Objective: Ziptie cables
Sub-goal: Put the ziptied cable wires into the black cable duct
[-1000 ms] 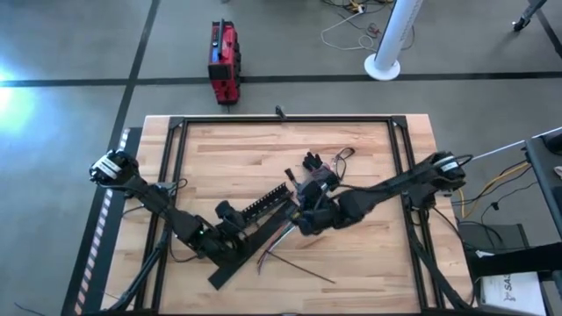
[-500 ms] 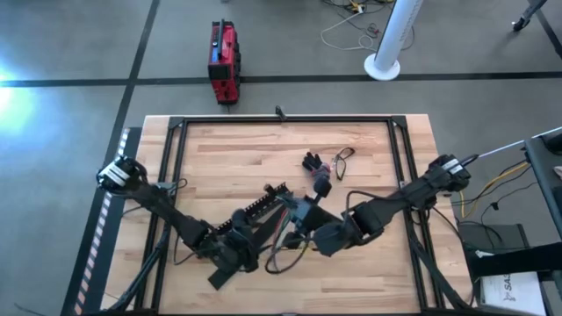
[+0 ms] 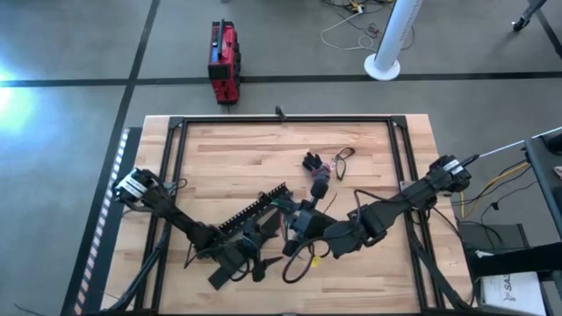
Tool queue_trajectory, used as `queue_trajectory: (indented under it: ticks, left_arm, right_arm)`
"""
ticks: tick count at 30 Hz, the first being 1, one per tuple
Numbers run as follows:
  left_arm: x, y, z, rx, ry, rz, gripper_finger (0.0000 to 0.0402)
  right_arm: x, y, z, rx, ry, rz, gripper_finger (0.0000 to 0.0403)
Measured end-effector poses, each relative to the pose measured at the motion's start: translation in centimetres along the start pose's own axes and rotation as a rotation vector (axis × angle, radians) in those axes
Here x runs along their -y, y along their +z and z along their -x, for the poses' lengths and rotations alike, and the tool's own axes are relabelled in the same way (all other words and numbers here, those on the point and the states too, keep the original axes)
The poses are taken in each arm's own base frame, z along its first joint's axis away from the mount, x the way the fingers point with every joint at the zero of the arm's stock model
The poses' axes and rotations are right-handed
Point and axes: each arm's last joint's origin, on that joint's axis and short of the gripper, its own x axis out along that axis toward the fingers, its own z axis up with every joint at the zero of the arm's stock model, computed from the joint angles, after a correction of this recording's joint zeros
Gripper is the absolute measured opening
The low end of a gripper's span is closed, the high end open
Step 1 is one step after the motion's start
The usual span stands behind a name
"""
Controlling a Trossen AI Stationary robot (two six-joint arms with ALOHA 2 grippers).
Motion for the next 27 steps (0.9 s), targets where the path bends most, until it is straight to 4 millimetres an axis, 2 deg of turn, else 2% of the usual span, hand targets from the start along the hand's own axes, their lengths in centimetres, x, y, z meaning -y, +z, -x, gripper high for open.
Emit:
queue_trajectory:
  ticks: [6,23,27]
  left_arm:
    - [-0.3,-0.5,-0.7,0.010,0.005,0.013,0.0322]
    - [-1.8,0.6,-2.0,0.040,0.048,0.050,0.0305]
    - [-1.5,1.0,-2.2,0.050,0.043,0.038,0.0256]
  right_arm:
    - [-0.1,0.9,0.3,0.064,0.009,0.031,0.0009]
    - [-0.3,2.7,1.2,0.231,0.115,0.029,0.0009]
    - [-0.3,2.7,1.2,0.232,0.115,0.028,0.0009]
